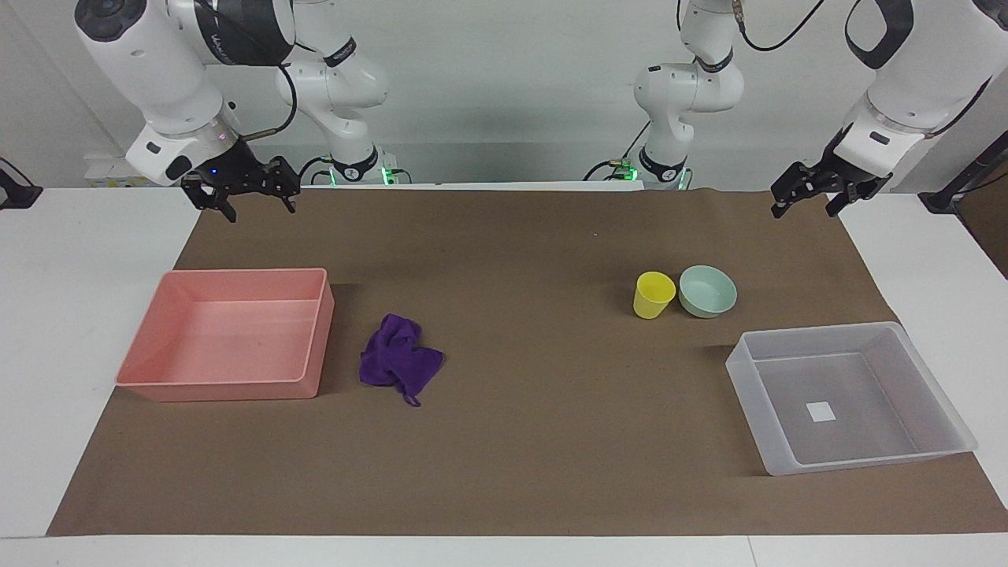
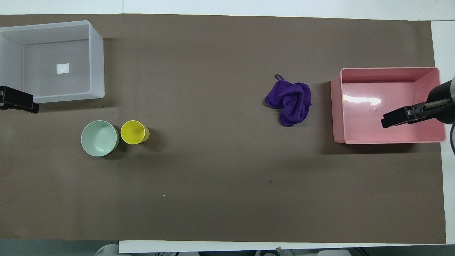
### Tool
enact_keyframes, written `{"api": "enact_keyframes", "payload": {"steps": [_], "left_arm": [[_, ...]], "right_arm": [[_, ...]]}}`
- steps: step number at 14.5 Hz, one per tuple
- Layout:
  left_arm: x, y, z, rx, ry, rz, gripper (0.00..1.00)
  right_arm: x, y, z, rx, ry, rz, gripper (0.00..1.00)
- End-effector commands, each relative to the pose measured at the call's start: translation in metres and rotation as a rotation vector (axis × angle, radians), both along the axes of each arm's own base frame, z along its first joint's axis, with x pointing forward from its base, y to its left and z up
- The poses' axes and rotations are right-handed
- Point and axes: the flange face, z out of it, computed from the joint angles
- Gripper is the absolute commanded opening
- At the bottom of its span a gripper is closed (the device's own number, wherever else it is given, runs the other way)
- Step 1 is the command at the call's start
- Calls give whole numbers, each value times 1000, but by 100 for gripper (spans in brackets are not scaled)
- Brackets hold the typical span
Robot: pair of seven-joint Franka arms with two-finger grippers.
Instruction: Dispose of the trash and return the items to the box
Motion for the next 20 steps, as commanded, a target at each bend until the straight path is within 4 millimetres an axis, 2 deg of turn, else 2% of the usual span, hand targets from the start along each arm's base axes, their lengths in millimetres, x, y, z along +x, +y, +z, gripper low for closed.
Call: {"api": "enact_keyframes", "payload": {"steps": [1,3,4,6,8,10,11,13,14,16,17,18,19,20], "left_arm": [[-4,2,0,18,14,-2,100],[-6,6,-2,19,24,5,100],[-13,7,-10,19,39,17,100],[-40,10,-43,17,36,70,100],[-62,11,-91,2,-80,110,100],[-74,14,-147,8,-29,121,100],[-74,15,-174,10,-36,134,100],[-71,13,-214,13,-62,179,100],[-69,14,-236,20,-33,188,100],[-66,13,-264,26,-17,188,100],[-66,8,-277,27,-26,206,88],[-69,2,-288,29,-40,251,64],[-71,-3,-298,28,-52,261,12],[-70,-1,-301,25,-63,248,0]], "right_arm": [[-3,1,0,6,-31,17,99],[1,7,-4,5,-35,24,99],[6,14,-11,4,-28,28,99],[25,45,-34,0,-46,25,99],[47,82,-66,-6,-72,5,99],[67,108,-101,-5,-96,21,99],[77,116,-119,-5,-110,25,98],[88,138,-159,-1,-140,46,98],[92,141,-177,1,-157,48,98],[100,151,-212,-1,-155,58,98],[104,150,-224,-1,-161,57,98],[108,152,-238,0,-170,57,98],[112,158,-248,4,-191,63,95],[113,162,-256,4,-196,67,88]]}}
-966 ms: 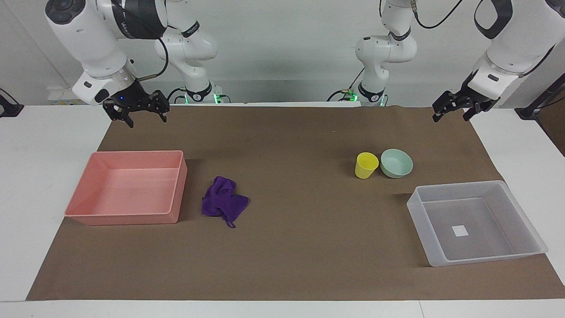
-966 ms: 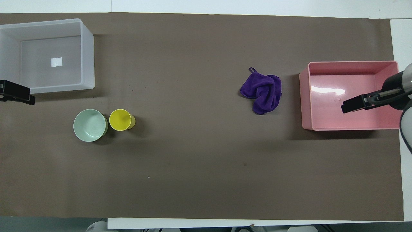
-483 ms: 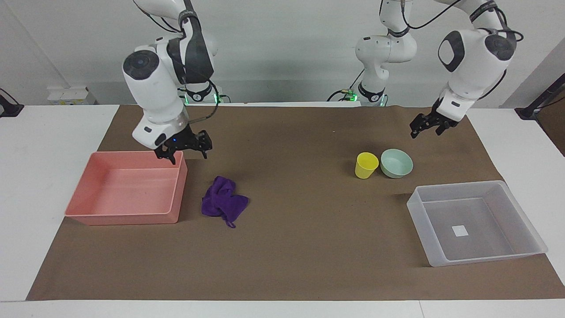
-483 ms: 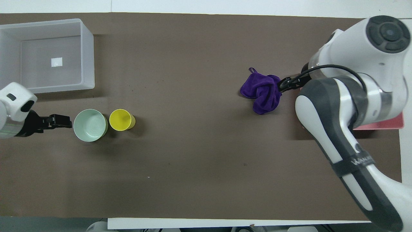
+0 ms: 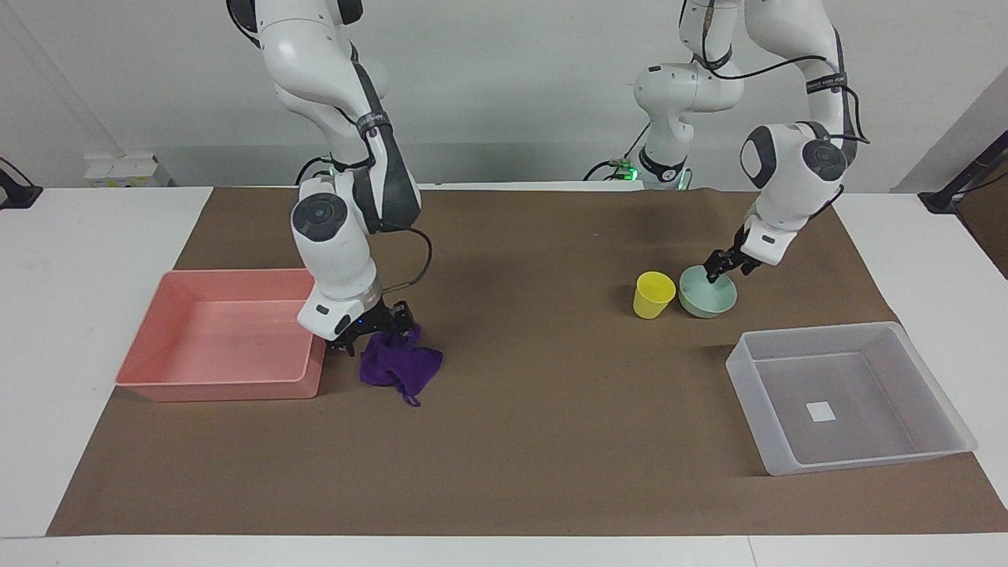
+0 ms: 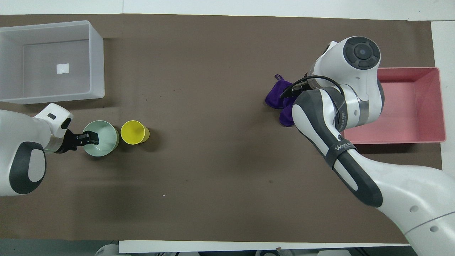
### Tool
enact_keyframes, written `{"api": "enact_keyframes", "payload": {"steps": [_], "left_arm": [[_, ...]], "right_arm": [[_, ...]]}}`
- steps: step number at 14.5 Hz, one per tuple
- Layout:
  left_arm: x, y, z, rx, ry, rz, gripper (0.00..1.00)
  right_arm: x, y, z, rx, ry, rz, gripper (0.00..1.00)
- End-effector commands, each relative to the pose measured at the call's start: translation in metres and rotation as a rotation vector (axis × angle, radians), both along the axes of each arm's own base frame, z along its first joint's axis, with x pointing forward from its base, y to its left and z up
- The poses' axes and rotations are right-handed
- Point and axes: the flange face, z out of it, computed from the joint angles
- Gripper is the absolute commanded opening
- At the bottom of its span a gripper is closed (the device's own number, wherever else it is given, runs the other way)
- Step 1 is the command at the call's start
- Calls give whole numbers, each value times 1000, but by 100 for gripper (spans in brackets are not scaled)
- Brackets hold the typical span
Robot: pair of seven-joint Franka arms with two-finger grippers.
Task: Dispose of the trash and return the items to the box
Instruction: 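Lift the green bowl with the left gripper while the right gripper grasps the cloth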
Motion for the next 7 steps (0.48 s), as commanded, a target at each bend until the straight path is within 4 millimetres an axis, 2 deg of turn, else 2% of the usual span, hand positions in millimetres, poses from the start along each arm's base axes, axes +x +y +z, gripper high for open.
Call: {"api": "enact_keyframes", "payload": {"steps": [1,4,6,7], "left_arm": [[-3,-3,-14,10,-27,2,0],[0,-4,-12,10,-34,3,0],[4,-4,-9,10,-36,2,0],[14,-5,-4,11,-35,3,0]], "right_arm": [[3,10,-17,10,-13,-13,77],[2,8,-31,5,18,-56,38],[-1,11,-32,10,32,-85,19],[-3,11,-35,9,40,-92,12]]}}
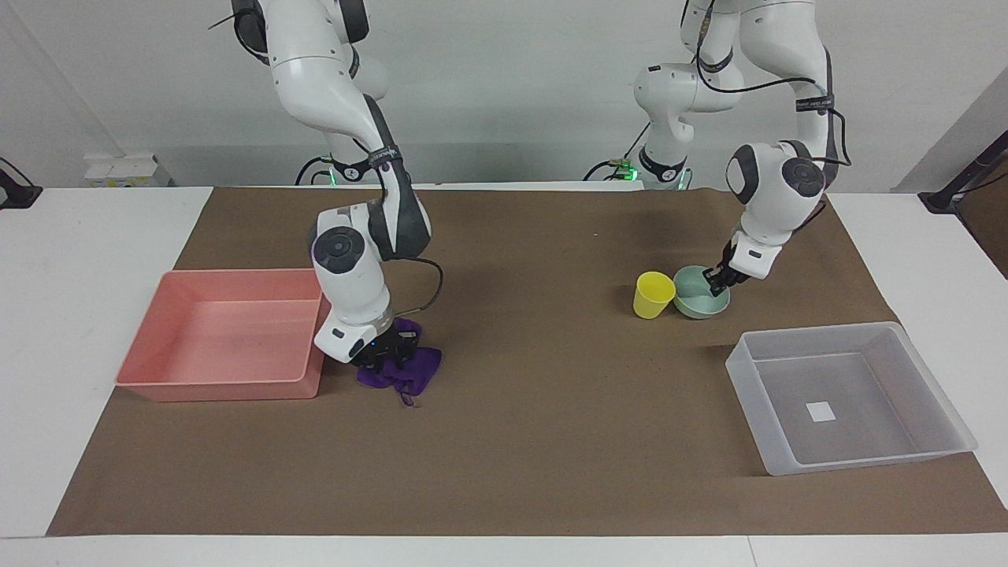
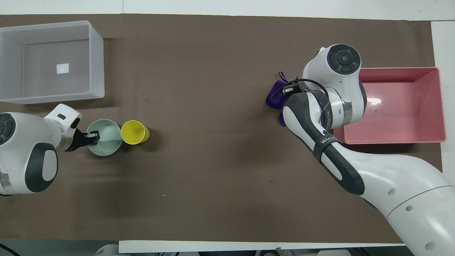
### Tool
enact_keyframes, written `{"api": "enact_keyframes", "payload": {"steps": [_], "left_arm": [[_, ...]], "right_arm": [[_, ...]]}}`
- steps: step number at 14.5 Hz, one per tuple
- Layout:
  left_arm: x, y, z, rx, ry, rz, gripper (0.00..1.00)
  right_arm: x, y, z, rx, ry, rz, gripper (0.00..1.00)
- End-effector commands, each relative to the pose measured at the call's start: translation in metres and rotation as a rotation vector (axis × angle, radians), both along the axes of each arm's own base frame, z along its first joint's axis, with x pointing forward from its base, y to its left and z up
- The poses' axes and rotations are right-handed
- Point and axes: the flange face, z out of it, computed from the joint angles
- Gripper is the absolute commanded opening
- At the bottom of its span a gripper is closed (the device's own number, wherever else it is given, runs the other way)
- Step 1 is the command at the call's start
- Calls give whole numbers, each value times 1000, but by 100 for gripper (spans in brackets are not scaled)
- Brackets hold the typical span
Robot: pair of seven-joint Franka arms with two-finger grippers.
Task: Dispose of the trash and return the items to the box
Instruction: 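Lift the green bowl with the left gripper while the right gripper grasps the cloth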
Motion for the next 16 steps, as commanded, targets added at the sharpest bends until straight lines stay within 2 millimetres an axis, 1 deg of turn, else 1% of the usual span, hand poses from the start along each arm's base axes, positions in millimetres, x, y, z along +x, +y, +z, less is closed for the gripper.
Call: {"api": "enact_keyframes", "payload": {"steps": [1,2,3,4,5,6,7,8,9,11,12,13,14,15,16], "left_arm": [[19,-1,16,12,12,5,0],[29,-1,36,14,38,4,0],[38,-2,60,16,78,2,0],[48,-3,92,17,106,2,0],[54,-4,116,14,121,3,0],[61,-4,143,11,123,5,0],[67,-3,165,8,110,6,0],[78,0,186,-4,85,18,0],[100,3,194,-40,62,48,0],[141,35,218,-93,-29,130,0],[157,43,218,-92,-56,144,0],[171,61,214,-88,-85,176,0],[190,71,198,-83,-129,197,0],[205,75,179,-82,-160,208,0],[218,91,160,-83,-181,236,0]], "right_arm": [[-4,3,-1,11,20,-47,5],[-2,3,2,9,24,-57,1],[2,3,9,13,16,-65,1],[6,-1,17,15,10,-72,0],[7,-3,30,15,11,-74,0],[8,-7,49,16,10,-78,0],[7,-11,68,16,8,-83,0],[4,-16,87,15,3,-88,0],[1,-26,108,17,-3,-99,0],[-9,-48,145,8,1,-107,0],[-14,-62,159,7,4,-113,0],[-19,-72,171,5,12,-114,0],[-25,-90,185,6,17,-120,0],[-32,-112,193,5,27,-117,1],[-37,-137,199,4,35,-93,1]]}}
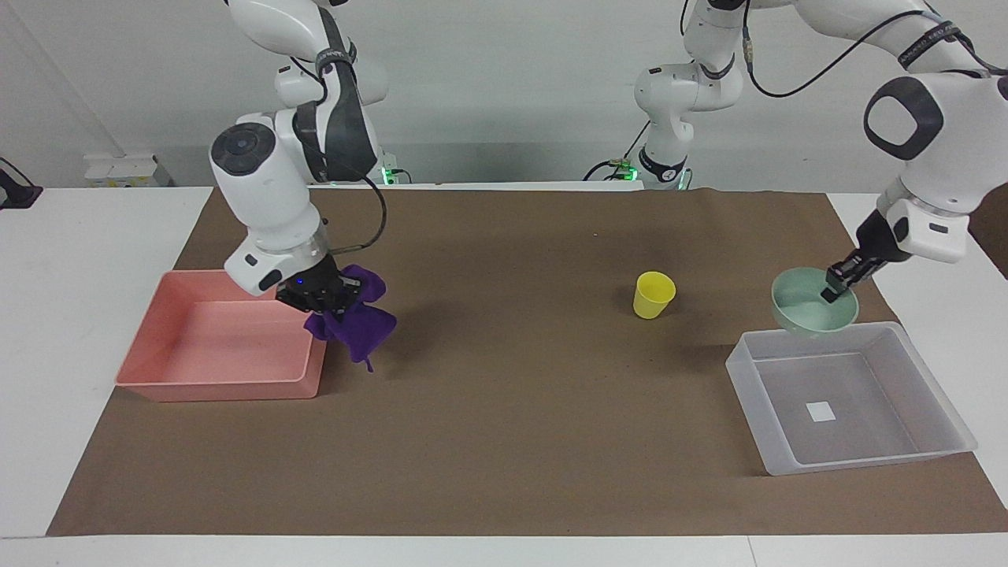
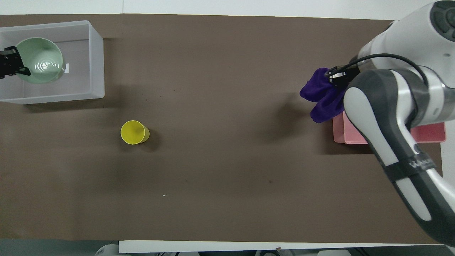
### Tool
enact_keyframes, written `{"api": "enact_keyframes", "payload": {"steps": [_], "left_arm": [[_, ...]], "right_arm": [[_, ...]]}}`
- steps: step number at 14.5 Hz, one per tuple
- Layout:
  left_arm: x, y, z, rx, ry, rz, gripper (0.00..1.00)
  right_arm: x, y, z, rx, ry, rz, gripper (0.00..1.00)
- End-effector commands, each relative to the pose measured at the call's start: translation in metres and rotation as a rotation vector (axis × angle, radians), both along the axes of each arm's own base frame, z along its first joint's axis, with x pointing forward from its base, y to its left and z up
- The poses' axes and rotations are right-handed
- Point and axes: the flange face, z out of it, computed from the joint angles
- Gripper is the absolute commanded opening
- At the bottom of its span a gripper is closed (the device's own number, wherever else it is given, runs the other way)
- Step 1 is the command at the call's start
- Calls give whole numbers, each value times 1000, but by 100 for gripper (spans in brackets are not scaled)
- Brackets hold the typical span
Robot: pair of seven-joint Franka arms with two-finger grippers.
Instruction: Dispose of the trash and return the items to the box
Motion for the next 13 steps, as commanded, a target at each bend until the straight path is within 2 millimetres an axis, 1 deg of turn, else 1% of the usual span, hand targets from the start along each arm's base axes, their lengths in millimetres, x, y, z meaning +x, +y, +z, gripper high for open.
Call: {"api": "enact_keyframes", "payload": {"steps": [1,2,3,4,5,6,8,9,10,11,12,13], "left_arm": [[46,30,-51,-26,-39,75,0],[50,32,-67,-32,-27,81,0],[50,34,-74,-32,-21,87,0],[45,39,-87,-27,7,91,0],[40,40,-109,-31,35,97,0],[44,37,-133,-28,49,97,0],[44,41,-144,-30,56,106,1],[41,40,-150,-24,67,102,19],[40,43,-152,-20,57,102,52],[40,43,-152,-16,46,103,65],[42,41,-148,-16,43,101,76],[46,37,-135,-17,25,97,87]], "right_arm": [[-18,-62,8,3,34,45,1],[-22,-85,5,5,52,47,1],[-27,-109,1,8,57,37,1],[-35,-126,-7,11,64,38,2],[-43,-136,-16,12,63,40,2],[-49,-144,-25,10,49,30,2],[-55,-163,-53,8,37,14,2],[-54,-166,-69,3,20,30,2],[-53,-168,-85,1,13,26,2],[-53,-170,-97,-2,6,25,3],[-52,-170,-105,-4,1,23,5],[-52,-170,-109,-3,3,20,5]]}}
